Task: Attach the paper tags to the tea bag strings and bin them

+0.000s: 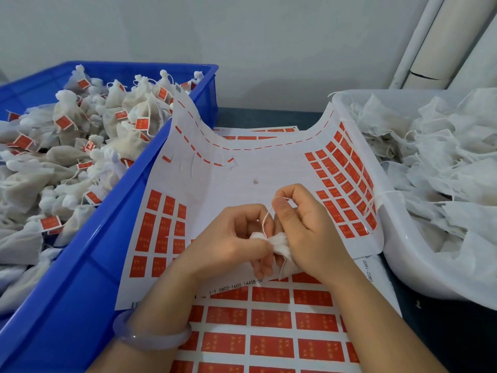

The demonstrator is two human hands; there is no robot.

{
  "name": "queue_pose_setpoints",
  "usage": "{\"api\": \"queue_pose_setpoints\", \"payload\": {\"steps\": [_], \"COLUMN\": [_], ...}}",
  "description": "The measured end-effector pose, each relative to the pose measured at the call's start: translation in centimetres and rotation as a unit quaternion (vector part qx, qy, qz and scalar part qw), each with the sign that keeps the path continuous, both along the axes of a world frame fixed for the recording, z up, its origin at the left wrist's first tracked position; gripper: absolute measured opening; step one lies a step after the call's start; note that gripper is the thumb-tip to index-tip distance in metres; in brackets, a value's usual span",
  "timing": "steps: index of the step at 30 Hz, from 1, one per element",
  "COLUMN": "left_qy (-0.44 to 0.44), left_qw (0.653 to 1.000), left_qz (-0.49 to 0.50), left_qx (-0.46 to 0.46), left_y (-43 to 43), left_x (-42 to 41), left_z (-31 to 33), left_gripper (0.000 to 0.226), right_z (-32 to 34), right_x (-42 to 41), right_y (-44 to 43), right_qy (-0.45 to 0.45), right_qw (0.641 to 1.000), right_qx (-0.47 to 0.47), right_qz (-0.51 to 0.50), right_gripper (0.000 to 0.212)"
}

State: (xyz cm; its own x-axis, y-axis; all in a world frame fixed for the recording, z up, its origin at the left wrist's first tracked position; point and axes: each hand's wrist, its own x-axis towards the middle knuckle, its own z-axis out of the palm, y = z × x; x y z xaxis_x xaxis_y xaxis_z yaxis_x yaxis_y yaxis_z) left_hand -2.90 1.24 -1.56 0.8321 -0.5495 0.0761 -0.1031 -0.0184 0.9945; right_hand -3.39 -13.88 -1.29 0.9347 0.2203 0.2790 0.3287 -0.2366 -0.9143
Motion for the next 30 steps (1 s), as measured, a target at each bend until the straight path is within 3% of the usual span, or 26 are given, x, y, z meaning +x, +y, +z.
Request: {"api": "queue_pose_setpoints", "payload": {"steps": [5, 13, 17, 19, 25, 30], "left_qy": [0.006, 0.075, 0.095, 0.099, 0.013, 0.035], "left_qw": [0.999, 0.984, 0.972, 0.974, 0.997, 0.994], "left_qz": [-0.044, -0.13, -0.151, -0.118, 0.036, 0.095], "left_qx": [0.019, -0.1, -0.155, -0.164, -0.066, -0.051], "left_y": [0.5, 0.6, 0.5, 0.4, -0.2, -0.6], "left_x": [0.2, 0.3, 0.5, 0.3, 0.0, 0.1], "left_z": [-0.1, -0.1, -0.2, -0.2, 0.1, 0.4], "left_gripper": [0.011, 0.02, 0.013, 0.011, 0.004, 0.021], "right_z": [-0.1, 0.6, 0.9, 0.9, 0.3, 0.1], "right_x": [-0.3, -0.5, -0.6, -0.6, -0.2, -0.4], "right_y": [0.3, 0.2, 0.3, 0.3, 0.3, 1.1], "right_qy": [0.007, 0.061, 0.056, 0.047, 0.0, -0.049], "right_qw": [0.999, 0.994, 0.989, 0.991, 0.996, 0.989], "right_qx": [-0.031, 0.035, 0.099, 0.111, 0.053, 0.06], "right_qz": [0.033, 0.087, 0.098, 0.065, -0.074, -0.128], "right_gripper": [0.016, 0.021, 0.019, 0.02, 0.013, 0.013]}}
